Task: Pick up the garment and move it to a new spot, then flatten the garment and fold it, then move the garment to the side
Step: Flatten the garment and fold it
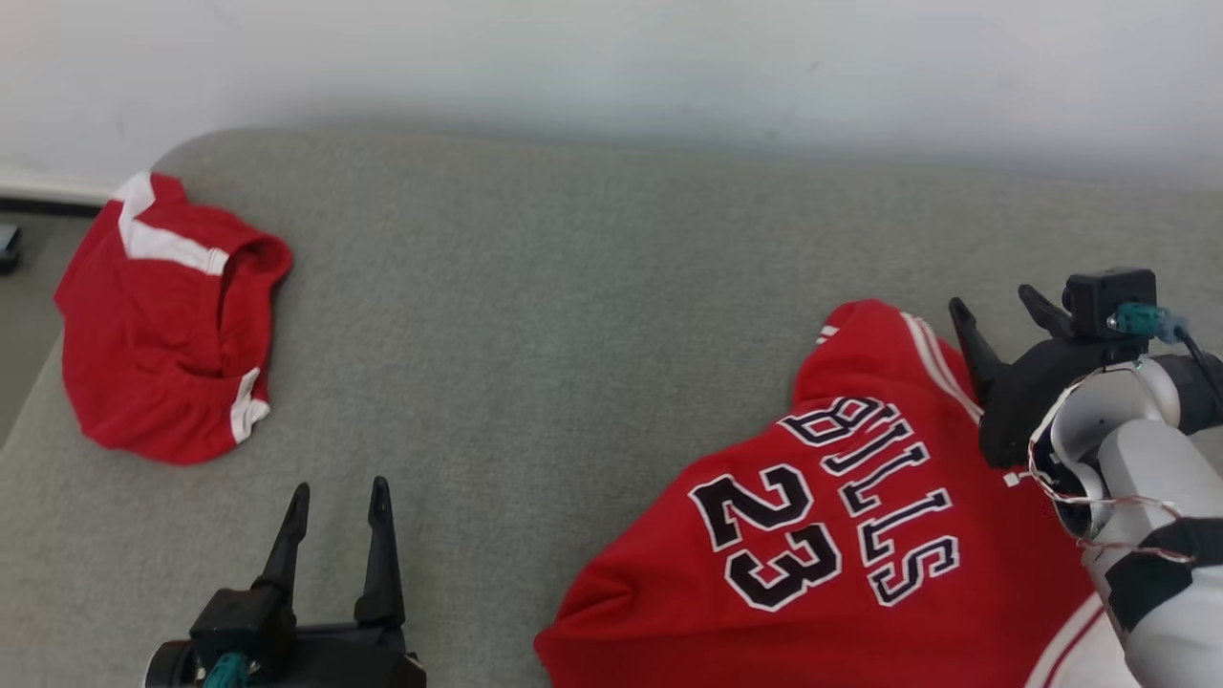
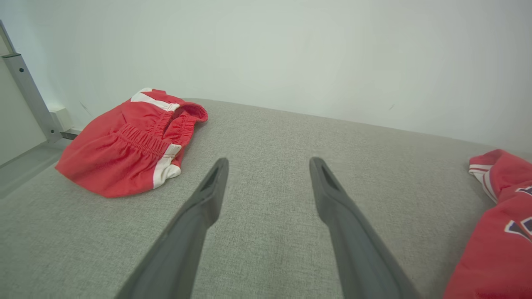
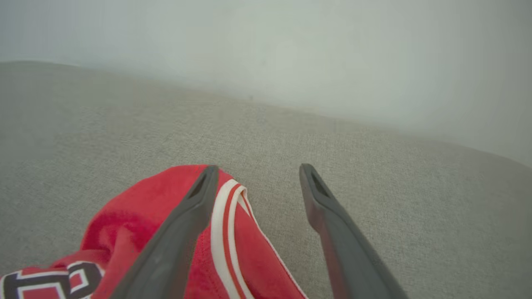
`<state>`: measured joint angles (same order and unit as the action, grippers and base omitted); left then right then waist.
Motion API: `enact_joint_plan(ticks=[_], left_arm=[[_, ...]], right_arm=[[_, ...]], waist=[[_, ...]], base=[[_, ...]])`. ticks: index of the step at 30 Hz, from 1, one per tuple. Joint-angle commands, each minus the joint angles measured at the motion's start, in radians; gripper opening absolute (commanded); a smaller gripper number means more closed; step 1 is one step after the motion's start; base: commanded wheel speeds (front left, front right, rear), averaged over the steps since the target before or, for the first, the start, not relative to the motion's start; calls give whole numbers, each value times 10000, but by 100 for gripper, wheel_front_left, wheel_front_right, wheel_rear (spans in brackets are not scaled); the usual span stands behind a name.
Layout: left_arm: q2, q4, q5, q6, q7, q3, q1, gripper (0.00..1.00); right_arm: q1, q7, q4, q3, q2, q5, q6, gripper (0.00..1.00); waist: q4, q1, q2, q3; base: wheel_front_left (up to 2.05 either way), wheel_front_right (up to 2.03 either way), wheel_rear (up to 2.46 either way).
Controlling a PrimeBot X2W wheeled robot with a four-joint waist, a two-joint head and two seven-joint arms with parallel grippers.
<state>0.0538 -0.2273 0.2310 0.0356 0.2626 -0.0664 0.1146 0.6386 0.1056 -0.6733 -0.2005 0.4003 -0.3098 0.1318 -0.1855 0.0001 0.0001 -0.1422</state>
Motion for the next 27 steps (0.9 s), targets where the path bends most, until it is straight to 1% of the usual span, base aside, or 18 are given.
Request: enact_joint_plan(ticks=[1, 6, 12, 13, 14, 15, 16, 19, 22, 27], left_arm=[[-33, -41, 44, 28, 33, -42, 176, 100], [-41, -122, 245, -29, 33, -269, 371, 100], [-40, -192, 416, -134, 33, -465, 541, 100], [-40, -189, 423, -142, 33, -479, 545, 100], [-40, -189, 423, -142, 33, -479, 545, 100], [-41, -181, 430, -147, 33, -494, 549, 100], [-41, -170, 421, -151, 33, -506, 555, 100], [-40, -146, 465, -155, 33, -517, 585, 100], [-42, -148, 502, -135, 33, -521, 599, 100], [-41, -162, 527, -156, 33, -620, 576, 100]], right_arm=[[201, 49, -282, -167, -1, -105, -22, 100], [838, 334, -1565, -1013, 5, -461, -22, 100], [1292, 1185, -2652, -2049, 109, -923, -22, 100], [1320, 1299, -2745, -2215, 104, -1043, -22, 49], [1320, 1299, -2745, -2215, 104, -1043, -22, 49], [1393, 1370, -2808, -2352, 104, -1156, -23, 9], [1493, 1416, -2846, -2474, 134, -1263, -23, 0], [1947, 1152, -2806, -2666, 324, -1662, -23, 0], [2569, 244, -2836, -2467, 718, -1744, -23, 0], [3318, -1032, -3546, -1978, 1284, -1491, -23, 0]], waist=[[-582, -1, -1, -579], [-788, -1, -1, -758], [-834, -1, -1, -766], [-839, -1, -1, -767], [-839, -1, -1, -767], [-843, -1, -1, -772], [-848, -1, -1, -787], [-854, -1, -1, -848], [-855, -1, -1, -906], [-928, -1, -1, -901]], base=[[0, 0, 0], [0, 0, 0], [0, 0, 0], [0, 0, 0], [0, 0, 0], [0, 0, 0], [0, 0, 0], [0, 0, 0], [0, 0, 0], [0, 0, 0]])
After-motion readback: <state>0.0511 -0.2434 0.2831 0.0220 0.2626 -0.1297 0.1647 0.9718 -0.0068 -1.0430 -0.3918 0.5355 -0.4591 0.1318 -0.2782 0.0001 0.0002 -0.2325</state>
